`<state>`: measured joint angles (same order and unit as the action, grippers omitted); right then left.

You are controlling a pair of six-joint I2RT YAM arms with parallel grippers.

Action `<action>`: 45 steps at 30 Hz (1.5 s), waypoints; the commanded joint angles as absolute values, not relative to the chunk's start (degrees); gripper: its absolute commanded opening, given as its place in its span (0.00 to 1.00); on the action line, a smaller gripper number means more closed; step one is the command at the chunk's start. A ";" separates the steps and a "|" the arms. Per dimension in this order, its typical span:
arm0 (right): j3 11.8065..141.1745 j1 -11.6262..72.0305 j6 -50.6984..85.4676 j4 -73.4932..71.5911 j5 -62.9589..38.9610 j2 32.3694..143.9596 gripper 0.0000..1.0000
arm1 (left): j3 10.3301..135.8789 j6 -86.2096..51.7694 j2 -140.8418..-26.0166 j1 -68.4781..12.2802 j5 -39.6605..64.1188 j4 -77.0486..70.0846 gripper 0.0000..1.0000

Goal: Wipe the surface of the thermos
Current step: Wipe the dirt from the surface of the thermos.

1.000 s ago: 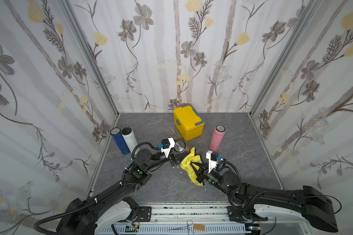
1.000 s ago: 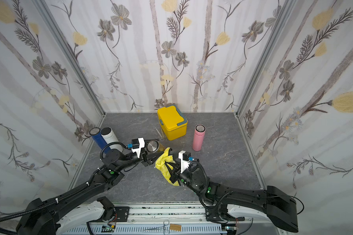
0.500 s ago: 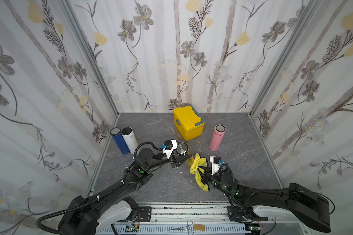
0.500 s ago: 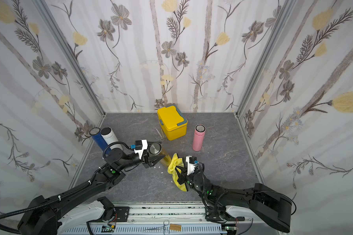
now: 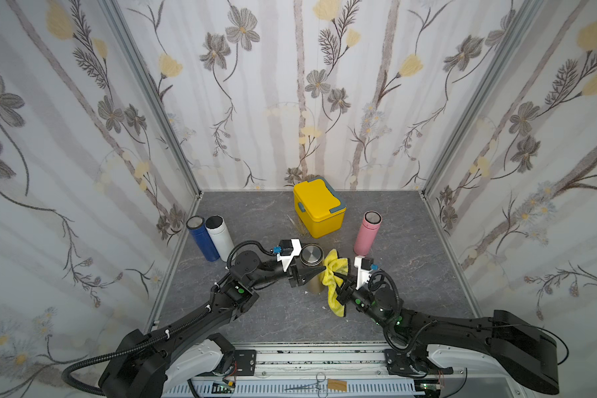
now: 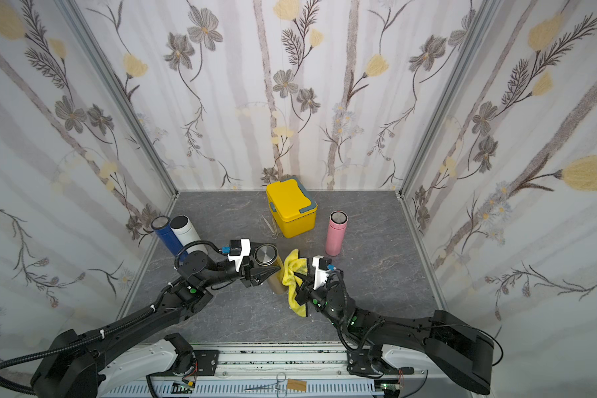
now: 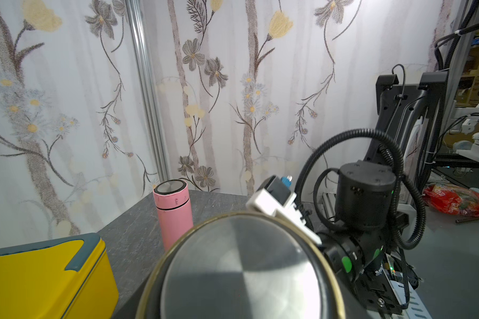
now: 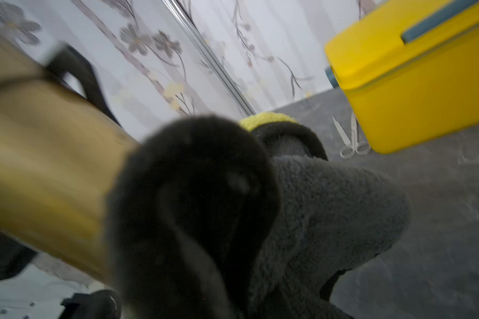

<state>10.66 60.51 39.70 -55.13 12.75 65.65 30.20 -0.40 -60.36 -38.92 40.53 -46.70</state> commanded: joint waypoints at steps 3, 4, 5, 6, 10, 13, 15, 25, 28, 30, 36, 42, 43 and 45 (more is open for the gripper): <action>13.48 59.76 39.25 -55.01 9.20 60.96 0.00 | 30.12 -0.79 -60.11 -39.22 41.44 -52.64 0.00; 15.73 59.77 38.21 -51.71 9.02 59.16 0.00 | 30.04 -0.79 -60.12 -39.29 41.45 -52.78 0.00; 17.81 60.02 37.26 -49.26 9.33 57.75 0.00 | 29.98 -0.71 -60.20 -39.20 41.42 -52.94 0.00; 19.25 60.03 36.76 -48.16 9.21 56.70 0.00 | 30.02 -0.70 -60.29 -39.37 41.45 -53.08 0.00; 20.10 60.02 37.51 -49.99 8.21 56.64 0.00 | 29.97 -0.28 -60.67 -39.54 41.66 -53.52 0.00; 17.52 60.03 40.21 -52.80 8.70 60.21 0.00 | 29.84 0.08 -60.83 -39.64 41.82 -53.70 0.00; 14.37 59.94 43.01 -56.56 9.46 64.44 0.00 | 29.69 0.37 -60.92 -39.72 41.71 -53.83 0.00; 21.20 59.10 39.02 -48.96 4.55 60.74 0.00 | 27.93 2.73 -60.03 -39.99 42.50 -55.61 0.00; 23.22 59.15 38.12 -48.94 3.37 57.12 0.00 | 27.95 3.30 -60.16 -39.99 42.67 -55.06 0.00; 22.78 59.16 38.53 -50.01 2.83 56.06 0.00 | 28.17 3.79 -60.46 -40.01 42.77 -54.61 0.00; 15.79 59.01 41.37 -53.85 6.55 59.25 0.00 | 28.56 5.10 -60.82 -39.99 42.62 -53.05 0.00; 12.72 59.06 41.06 -55.66 6.62 61.87 0.00 | 28.70 5.90 -60.48 -40.08 41.94 -51.95 0.00; 13.39 59.04 40.45 -54.56 6.44 60.61 0.00 | 28.65 5.98 -60.47 -40.06 41.84 -52.01 0.00; 16.44 59.15 38.64 -49.71 5.95 56.54 0.00 | 28.65 6.11 -60.56 -40.12 41.78 -51.88 0.00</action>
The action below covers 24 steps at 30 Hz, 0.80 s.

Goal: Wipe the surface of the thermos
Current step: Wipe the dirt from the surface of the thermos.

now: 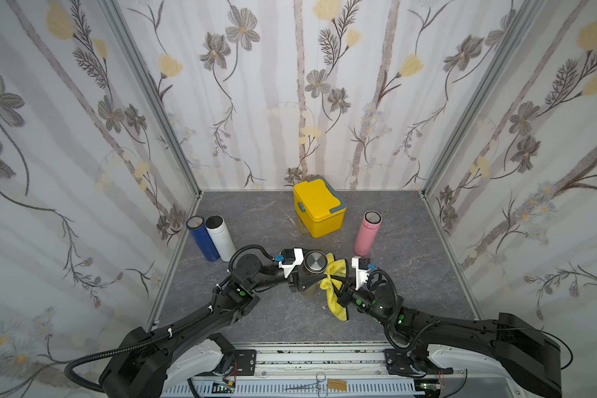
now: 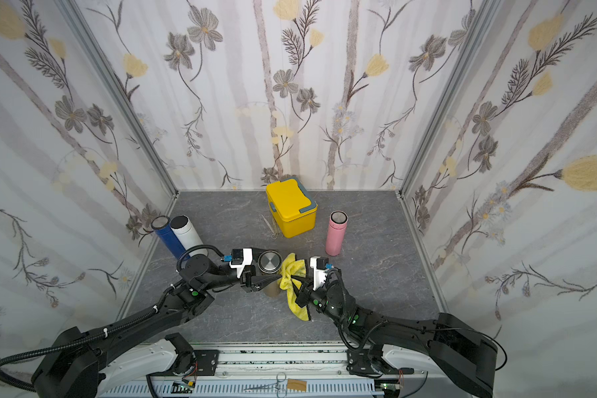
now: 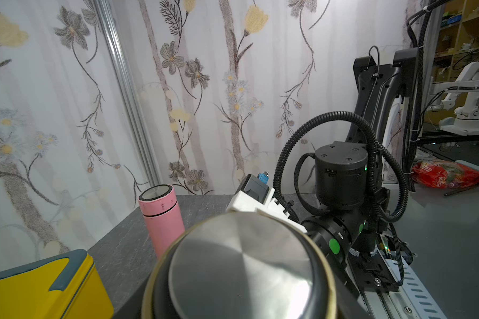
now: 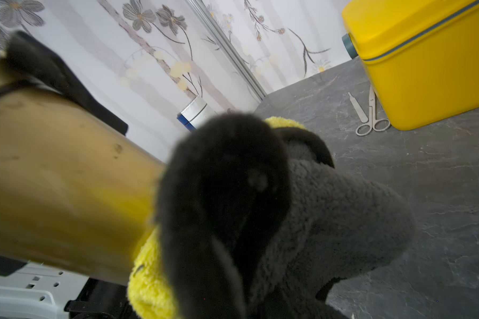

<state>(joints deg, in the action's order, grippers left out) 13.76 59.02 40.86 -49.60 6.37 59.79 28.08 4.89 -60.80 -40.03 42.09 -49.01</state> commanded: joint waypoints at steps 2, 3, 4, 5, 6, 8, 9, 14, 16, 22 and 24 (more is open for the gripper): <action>19.40 59.61 36.57 -46.39 5.85 53.50 0.00 | 28.65 6.12 -60.69 -40.08 41.80 -51.91 0.00; 20.79 59.87 35.74 -45.57 5.68 52.14 0.00 | 28.66 6.09 -60.82 -40.09 41.79 -51.89 0.00; 21.72 60.15 35.10 -45.20 5.40 50.87 0.00 | 28.74 6.20 -60.91 -40.08 41.73 -51.81 0.00; 22.22 60.37 34.74 -45.10 5.15 50.12 0.00 | 28.81 6.29 -61.04 -40.13 41.66 -51.76 0.00; 22.56 60.47 34.47 -45.13 5.16 49.53 0.00 | 28.87 6.40 -61.08 -40.21 41.66 -51.67 0.00; 21.97 60.60 34.60 -45.60 5.68 49.26 0.00 | 28.99 6.52 -61.08 -40.05 41.63 -51.38 0.00; 21.08 60.56 34.90 -46.29 6.32 49.75 0.00 | 29.00 6.60 -61.08 -40.09 41.66 -51.37 0.00; 14.48 60.55 40.38 -52.91 8.84 58.78 0.00 | 29.08 6.50 -61.17 -40.08 41.82 -51.50 0.00; 12.28 60.42 43.21 -56.96 8.75 64.16 0.00 | 28.98 6.24 -61.08 -40.15 42.09 -51.90 0.00; 14.36 60.07 41.87 -57.37 6.12 64.22 0.00 | 27.70 5.36 -60.78 -40.44 43.24 -55.10 0.00; 17.49 60.27 39.77 -51.37 6.04 60.24 0.00 | 27.79 5.44 -60.82 -40.53 43.18 -54.94 0.00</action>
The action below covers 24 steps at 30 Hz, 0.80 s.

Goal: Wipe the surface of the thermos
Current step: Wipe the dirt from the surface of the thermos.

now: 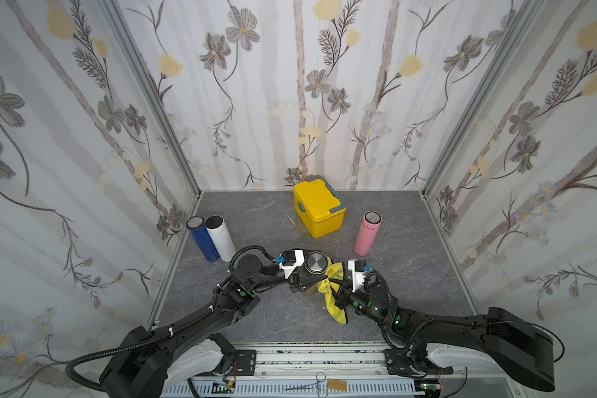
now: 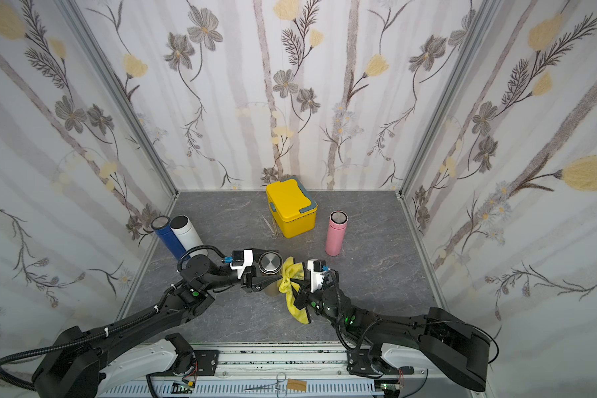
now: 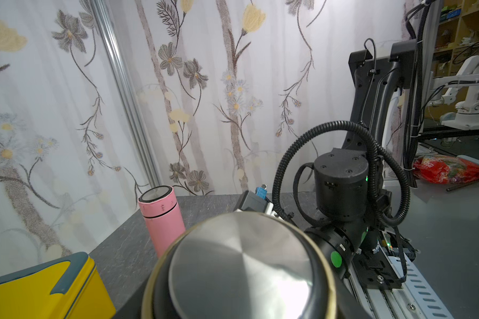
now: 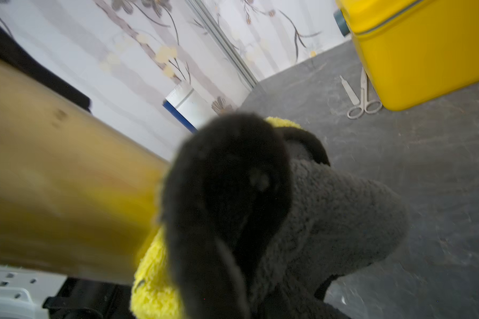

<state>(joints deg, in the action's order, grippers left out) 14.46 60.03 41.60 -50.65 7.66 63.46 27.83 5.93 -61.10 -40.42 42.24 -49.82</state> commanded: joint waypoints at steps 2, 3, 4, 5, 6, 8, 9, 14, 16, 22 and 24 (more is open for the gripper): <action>19.10 60.41 38.49 -49.36 5.85 57.00 0.00 | 27.88 5.57 -61.07 -40.51 43.05 -54.84 0.00; 19.12 60.55 38.09 -49.43 5.87 55.90 0.00 | 27.93 5.54 -61.24 -40.55 42.97 -54.93 0.00; 18.91 60.56 37.89 -49.47 6.03 55.00 0.00 | 27.95 5.50 -61.34 -40.52 42.87 -55.10 0.00; 18.54 60.55 37.93 -49.59 6.38 54.68 0.00 | 27.95 5.45 -61.43 -40.53 42.43 -55.28 0.00; 17.94 60.53 38.04 -49.91 7.11 54.94 0.00 | 27.87 5.36 -61.52 -40.52 42.07 -55.52 0.00; 15.85 60.56 39.64 -51.73 8.39 57.52 0.00 | 27.80 5.36 -61.53 -40.57 41.32 -55.96 0.00; 14.53 60.53 40.95 -53.91 8.32 59.88 0.00 | 27.63 5.75 -61.47 -40.57 41.23 -56.20 0.00; 10.64 60.23 44.33 -63.46 6.61 71.83 0.00 | 25.92 8.53 -61.43 -40.61 41.97 -58.54 0.00; 10.28 59.79 44.15 -64.73 6.07 71.11 0.00 | 25.32 10.01 -61.37 -40.63 42.15 -59.50 0.00; 17.87 60.03 38.15 -48.44 8.01 57.82 0.00 | 23.71 12.88 -61.26 -40.95 45.19 -61.65 0.00; 17.94 60.03 37.72 -48.62 8.02 55.78 0.00 | 23.52 13.74 -61.30 -41.24 46.09 -61.68 0.00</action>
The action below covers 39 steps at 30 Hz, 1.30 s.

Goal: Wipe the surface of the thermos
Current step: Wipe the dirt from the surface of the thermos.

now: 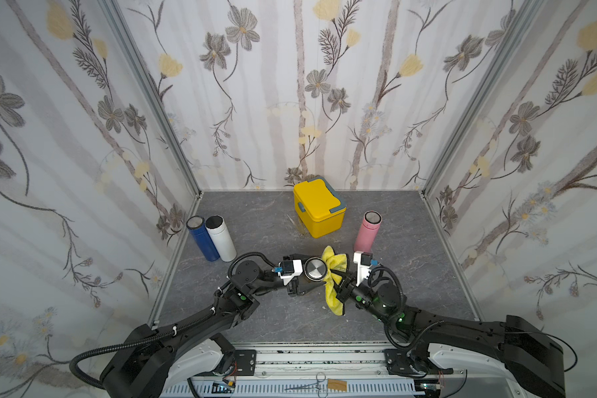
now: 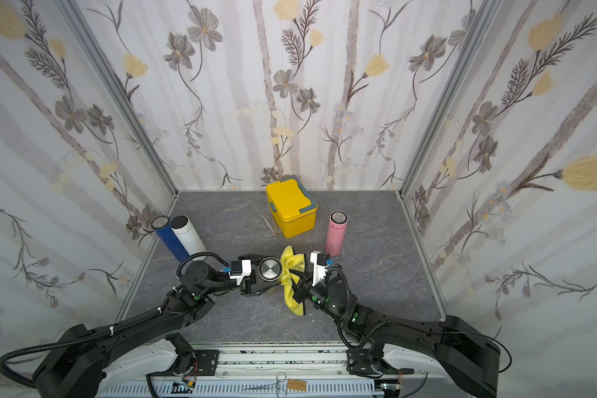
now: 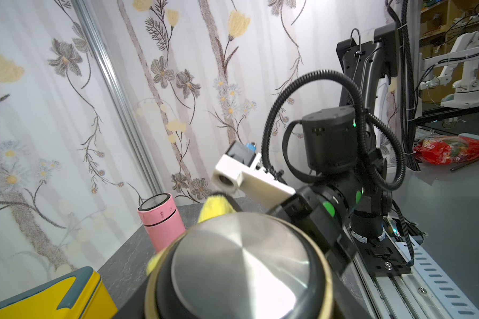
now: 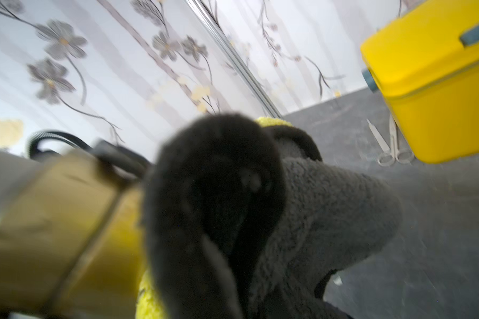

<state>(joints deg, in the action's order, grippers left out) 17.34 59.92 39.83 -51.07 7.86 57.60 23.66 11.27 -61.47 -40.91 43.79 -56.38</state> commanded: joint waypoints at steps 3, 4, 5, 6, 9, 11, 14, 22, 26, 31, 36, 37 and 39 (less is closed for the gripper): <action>16.60 60.02 38.92 -50.39 7.78 57.11 0.00 | 23.10 15.21 -61.26 -41.70 46.63 -61.78 0.00; 15.62 60.03 39.75 -51.75 7.74 59.10 0.00 | 22.96 15.69 -61.18 -41.79 46.75 -61.79 0.00; 14.66 60.03 40.62 -53.40 7.73 61.25 0.00 | 22.81 16.14 -61.17 -41.85 46.94 -61.79 0.00; 13.92 60.03 41.46 -54.49 7.76 63.78 0.00 | 22.70 16.55 -61.17 -42.01 47.10 -61.81 0.00; 11.34 59.86 42.71 -57.96 7.58 69.31 0.00 | 22.42 16.95 -60.87 -42.26 47.57 -61.49 0.00; 10.46 59.75 42.63 -59.21 7.39 69.20 0.00 | 22.46 17.86 -60.49 -42.36 48.32 -60.62 0.00; 13.70 59.73 40.19 -53.16 6.04 63.20 0.00 | 22.28 18.71 -60.07 -42.54 48.71 -60.13 0.00; 17.56 59.90 37.47 -52.00 3.87 59.20 0.00 | 22.09 20.93 -60.17 -43.16 52.06 -59.16 0.00; 14.01 59.72 40.55 -59.70 2.75 68.23 0.00 | 21.97 22.55 -60.12 -43.51 53.03 -58.22 0.00; 11.86 58.67 40.94 -66.88 -1.48 73.15 0.00 | 22.01 24.03 -59.53 -43.83 53.44 -56.81 0.00; 17.16 58.40 36.64 -57.04 -3.16 64.74 0.00 | 21.85 25.09 -59.24 -44.10 54.63 -56.04 0.00; 18.37 58.53 36.00 -55.22 -3.37 63.16 0.00 | 21.89 25.30 -59.24 -44.24 54.91 -55.90 0.00; 18.99 58.45 35.81 -55.60 -4.36 61.40 0.00 | 22.01 25.67 -59.24 -44.38 55.49 -55.43 0.00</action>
<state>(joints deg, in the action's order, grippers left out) 17.98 58.48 37.65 -56.05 -1.23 62.96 21.96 23.86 -59.51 -44.23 54.28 -53.17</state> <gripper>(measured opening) 0.087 0.610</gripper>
